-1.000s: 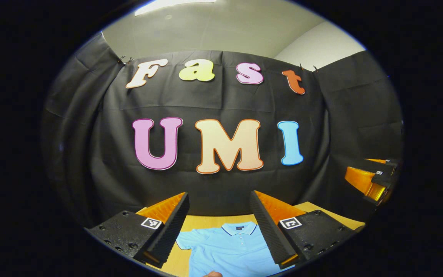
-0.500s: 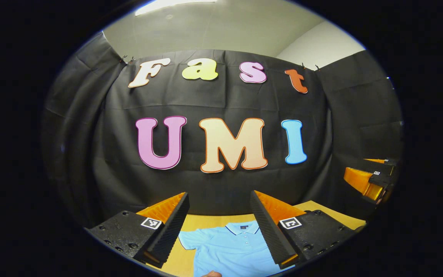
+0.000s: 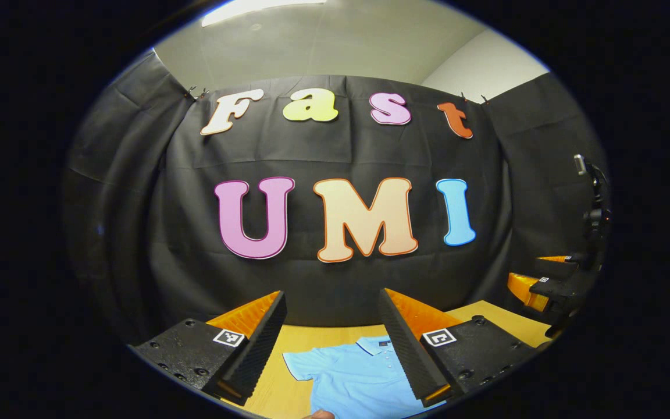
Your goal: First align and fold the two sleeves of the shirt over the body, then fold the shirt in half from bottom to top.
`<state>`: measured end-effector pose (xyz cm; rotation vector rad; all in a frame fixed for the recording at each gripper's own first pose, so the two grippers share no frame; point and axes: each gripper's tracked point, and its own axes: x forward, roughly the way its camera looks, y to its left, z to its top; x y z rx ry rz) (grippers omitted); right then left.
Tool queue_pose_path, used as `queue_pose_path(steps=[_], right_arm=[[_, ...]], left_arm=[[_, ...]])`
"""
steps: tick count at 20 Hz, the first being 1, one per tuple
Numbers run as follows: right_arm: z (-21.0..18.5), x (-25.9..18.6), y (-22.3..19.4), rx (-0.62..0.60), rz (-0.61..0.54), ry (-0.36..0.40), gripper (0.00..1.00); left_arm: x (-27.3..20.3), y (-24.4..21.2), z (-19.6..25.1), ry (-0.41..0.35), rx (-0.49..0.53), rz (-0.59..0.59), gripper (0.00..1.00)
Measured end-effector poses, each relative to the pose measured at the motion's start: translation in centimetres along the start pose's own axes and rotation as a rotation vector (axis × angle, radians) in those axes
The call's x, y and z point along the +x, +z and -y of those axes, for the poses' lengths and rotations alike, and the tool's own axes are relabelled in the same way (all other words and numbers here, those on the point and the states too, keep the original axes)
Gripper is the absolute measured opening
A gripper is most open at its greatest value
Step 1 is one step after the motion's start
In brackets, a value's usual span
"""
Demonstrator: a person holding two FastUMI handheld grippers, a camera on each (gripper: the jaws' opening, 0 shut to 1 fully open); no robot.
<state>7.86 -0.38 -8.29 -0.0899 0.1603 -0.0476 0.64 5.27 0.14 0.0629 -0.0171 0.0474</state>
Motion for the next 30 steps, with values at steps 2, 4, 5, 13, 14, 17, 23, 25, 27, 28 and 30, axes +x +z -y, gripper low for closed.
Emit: queue_pose_path(steps=[2,4,5,13,14,17,23,25,27,28,30], right_arm=[[0.3,1.7,-2.2,-0.010,-0.050,-0.009,0.98],[0.8,3.2,-4.3,-0.015,-0.099,-0.028,0.98],[1.0,4.0,-5.2,-0.016,-0.119,-0.037,0.99],[1.7,9.4,-13.7,-0.024,-0.286,-0.079,0.99],[1.9,10.0,-14.7,-0.025,-0.305,-0.090,0.99],[2.8,12.0,-18.3,-0.023,-0.382,-0.122,0.99],[4.6,13.6,-26.6,-0.019,-0.567,-0.176,0.99],[4.8,14.0,-28.3,-0.011,-0.602,-0.186,1.00],[4.9,14.1,-29.8,0.007,-0.640,-0.193,0.99],[4.9,14.2,-30.9,0.022,-0.668,-0.192,1.00],[5.4,14.0,-32.5,0.045,-0.722,-0.208,1.00]], left_arm=[[0.2,-0.1,-0.7,0.009,0.004,0.000,0.94],[0.4,-0.3,-1.3,0.017,0.006,-0.004,0.94],[0.4,-0.4,-1.7,0.023,0.006,-0.007,0.94],[1.6,-1.8,-4.4,0.067,0.033,-0.038,0.94],[1.8,-1.9,-4.7,0.070,0.037,-0.044,0.95],[2.6,-2.8,-5.3,0.075,0.037,-0.063,0.95],[4.2,-4.5,-6.4,0.079,0.050,-0.102,0.94],[4.6,-5.1,-6.5,0.080,0.049,-0.118,0.95],[4.7,-5.6,-6.6,0.080,0.044,-0.135,0.95],[4.7,-5.8,-6.7,0.081,0.040,-0.140,0.95],[4.9,-6.1,-6.8,0.084,0.039,-0.149,0.95]])
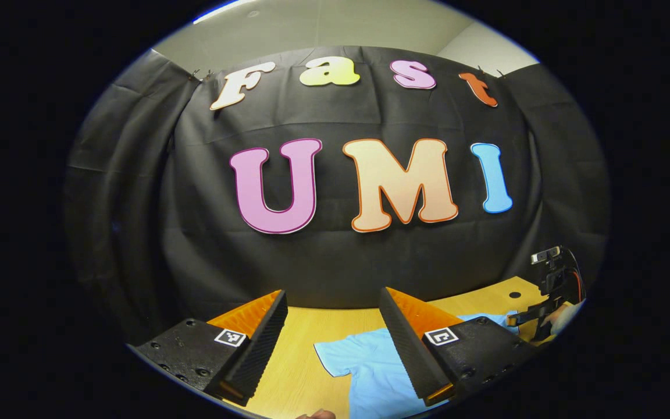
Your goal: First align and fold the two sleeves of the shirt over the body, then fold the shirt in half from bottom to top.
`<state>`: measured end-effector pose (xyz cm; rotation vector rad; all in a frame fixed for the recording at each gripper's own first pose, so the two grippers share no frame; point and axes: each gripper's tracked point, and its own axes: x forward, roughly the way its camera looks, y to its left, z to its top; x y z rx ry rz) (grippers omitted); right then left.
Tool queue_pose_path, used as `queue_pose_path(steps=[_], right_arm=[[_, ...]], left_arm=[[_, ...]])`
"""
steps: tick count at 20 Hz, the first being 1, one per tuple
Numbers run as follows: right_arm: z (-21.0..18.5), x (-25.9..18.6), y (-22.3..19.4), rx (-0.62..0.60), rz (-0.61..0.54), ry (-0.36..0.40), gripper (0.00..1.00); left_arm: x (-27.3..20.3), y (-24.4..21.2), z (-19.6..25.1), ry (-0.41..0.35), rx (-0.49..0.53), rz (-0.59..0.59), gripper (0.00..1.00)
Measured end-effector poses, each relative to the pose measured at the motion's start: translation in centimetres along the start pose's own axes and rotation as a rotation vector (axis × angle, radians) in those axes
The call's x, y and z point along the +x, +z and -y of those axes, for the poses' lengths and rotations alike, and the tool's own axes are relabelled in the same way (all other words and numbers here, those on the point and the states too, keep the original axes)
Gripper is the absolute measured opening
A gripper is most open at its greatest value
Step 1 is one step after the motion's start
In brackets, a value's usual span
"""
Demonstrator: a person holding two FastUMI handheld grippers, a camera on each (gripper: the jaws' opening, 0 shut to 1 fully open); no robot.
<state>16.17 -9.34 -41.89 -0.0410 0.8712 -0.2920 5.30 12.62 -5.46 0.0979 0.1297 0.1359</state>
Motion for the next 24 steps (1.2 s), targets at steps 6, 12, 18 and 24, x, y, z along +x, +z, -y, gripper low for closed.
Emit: queue_pose_path(steps=[6,12,18,24], right_arm=[[-0.8,1.1,-1.8,0.047,-0.077,0.038,0.97],[-2.2,0.8,-1.6,0.112,-0.090,0.102,0.17],[-5.7,-0.7,1.1,0.269,-0.079,0.227,0.02],[-12.3,-4.1,3.1,0.343,-0.046,0.386,0.02]], left_arm=[[0.4,-0.6,0.1,0.006,-0.011,-0.016,0.95],[0.6,-1.9,-0.1,0.012,-0.045,-0.046,0.95],[0.5,-1.9,-0.8,0.023,-0.051,-0.044,0.95],[0.3,-2.2,-1.0,0.019,-0.070,-0.051,0.95]])
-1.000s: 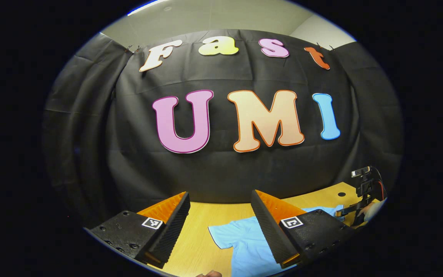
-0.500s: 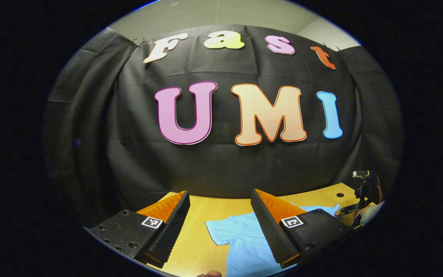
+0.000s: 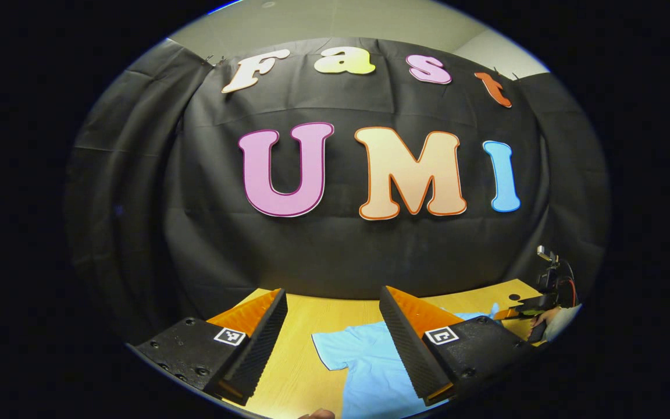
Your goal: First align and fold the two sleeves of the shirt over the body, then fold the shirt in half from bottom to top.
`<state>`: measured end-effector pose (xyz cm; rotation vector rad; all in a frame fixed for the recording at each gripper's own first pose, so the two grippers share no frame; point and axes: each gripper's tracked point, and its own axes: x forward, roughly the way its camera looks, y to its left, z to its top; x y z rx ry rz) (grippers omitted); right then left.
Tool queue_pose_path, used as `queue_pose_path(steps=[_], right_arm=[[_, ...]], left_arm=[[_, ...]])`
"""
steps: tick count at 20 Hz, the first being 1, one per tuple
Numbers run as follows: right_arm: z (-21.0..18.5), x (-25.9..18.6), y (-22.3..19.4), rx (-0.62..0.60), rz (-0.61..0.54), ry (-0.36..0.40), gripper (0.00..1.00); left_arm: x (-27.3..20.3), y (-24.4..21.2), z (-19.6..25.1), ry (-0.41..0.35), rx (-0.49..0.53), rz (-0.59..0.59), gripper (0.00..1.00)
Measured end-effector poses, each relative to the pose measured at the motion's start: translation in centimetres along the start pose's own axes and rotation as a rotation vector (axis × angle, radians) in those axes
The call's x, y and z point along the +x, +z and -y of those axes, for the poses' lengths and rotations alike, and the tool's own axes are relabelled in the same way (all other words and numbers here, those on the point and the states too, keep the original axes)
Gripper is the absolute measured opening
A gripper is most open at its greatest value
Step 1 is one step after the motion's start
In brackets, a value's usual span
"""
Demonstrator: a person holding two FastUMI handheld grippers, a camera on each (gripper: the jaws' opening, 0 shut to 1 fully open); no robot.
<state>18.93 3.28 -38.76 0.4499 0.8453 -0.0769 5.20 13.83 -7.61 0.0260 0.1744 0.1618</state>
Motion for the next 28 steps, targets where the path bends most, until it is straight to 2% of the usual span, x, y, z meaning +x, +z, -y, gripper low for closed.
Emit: queue_pose_path(steps=[1,5,9,10,14,15,18,21,28], right_arm=[[-1.3,0.1,-0.6,0.010,-0.008,0.027,0.00],[-4.5,1.2,-3.0,0.040,-0.046,0.085,0.02],[-5.6,1.9,-5.3,0.086,-0.108,0.091,0.03],[-5.6,1.8,-5.6,0.083,-0.117,0.092,0.07],[-6.0,-0.6,-4.3,-0.017,-0.062,0.120,1.00],[-5.7,-1.7,-3.9,-0.047,-0.049,0.119,0.97],[-5.2,-4.5,-2.6,-0.114,-0.006,0.122,0.97],[-4.0,-7.3,-2.0,-0.128,0.020,0.120,0.97],[1.6,-12.0,-1.4,-0.144,0.047,0.037,0.97]], left_arm=[[0.0,-0.1,-0.1,0.000,-0.003,-0.002,0.95],[0.0,-0.6,-0.8,0.008,-0.020,-0.010,0.96],[0.3,-1.6,-1.8,0.016,-0.040,-0.029,0.96],[0.7,-2.0,-1.9,0.017,-0.043,-0.033,0.96],[2.5,-3.9,-2.0,0.016,-0.048,-0.056,0.95],[3.1,-4.5,-1.7,0.010,-0.065,-0.066,0.95],[5.2,-7.3,-1.0,0.003,-0.096,-0.124,0.95],[7.8,-10.3,-0.5,0.008,-0.112,-0.178,0.95],[13.6,-18.4,-0.8,0.041,-0.171,-0.343,0.95]])
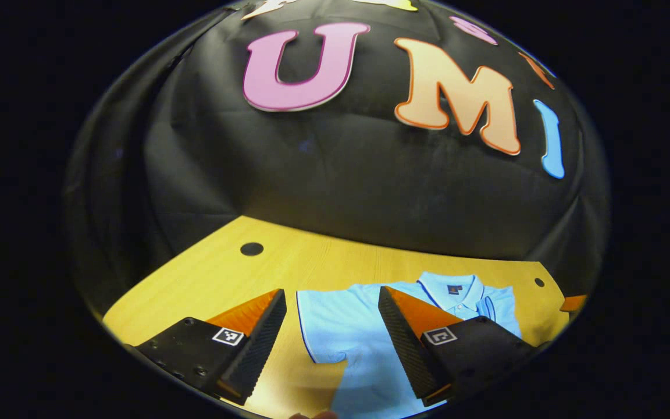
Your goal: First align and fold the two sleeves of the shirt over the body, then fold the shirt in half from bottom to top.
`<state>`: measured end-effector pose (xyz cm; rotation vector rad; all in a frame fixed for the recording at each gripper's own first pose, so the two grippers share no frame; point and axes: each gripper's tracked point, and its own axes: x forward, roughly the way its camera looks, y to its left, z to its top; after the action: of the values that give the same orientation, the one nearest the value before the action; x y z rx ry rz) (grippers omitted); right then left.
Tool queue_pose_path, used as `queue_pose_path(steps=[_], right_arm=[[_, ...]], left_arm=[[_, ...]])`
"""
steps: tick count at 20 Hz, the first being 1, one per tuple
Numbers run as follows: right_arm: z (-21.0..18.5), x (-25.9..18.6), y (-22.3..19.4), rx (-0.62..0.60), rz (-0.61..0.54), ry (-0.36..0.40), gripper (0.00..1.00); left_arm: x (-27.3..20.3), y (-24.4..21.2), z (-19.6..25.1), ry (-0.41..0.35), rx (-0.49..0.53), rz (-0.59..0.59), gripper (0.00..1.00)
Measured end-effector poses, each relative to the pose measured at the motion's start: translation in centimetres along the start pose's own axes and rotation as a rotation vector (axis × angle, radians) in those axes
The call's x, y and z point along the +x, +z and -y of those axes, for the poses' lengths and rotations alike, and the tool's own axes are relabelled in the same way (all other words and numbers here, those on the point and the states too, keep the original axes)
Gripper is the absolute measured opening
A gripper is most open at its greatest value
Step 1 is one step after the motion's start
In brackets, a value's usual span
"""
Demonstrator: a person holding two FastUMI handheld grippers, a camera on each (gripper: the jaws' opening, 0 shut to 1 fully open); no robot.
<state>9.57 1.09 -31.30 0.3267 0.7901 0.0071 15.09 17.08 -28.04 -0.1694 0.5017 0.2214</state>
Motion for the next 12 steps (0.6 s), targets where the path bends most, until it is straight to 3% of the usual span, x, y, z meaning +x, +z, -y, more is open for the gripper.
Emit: queue_pose_path(steps=[6,12], right_arm=[[4.8,-3.1,-2.2,0.028,-0.026,-0.086,0.97],[6.6,-4.4,-2.3,0.033,-0.020,-0.118,0.97]], left_arm=[[4.9,-3.6,-1.3,0.047,0.037,-0.088,0.95],[7.6,-7.8,-2.6,0.086,0.050,-0.210,0.95]])
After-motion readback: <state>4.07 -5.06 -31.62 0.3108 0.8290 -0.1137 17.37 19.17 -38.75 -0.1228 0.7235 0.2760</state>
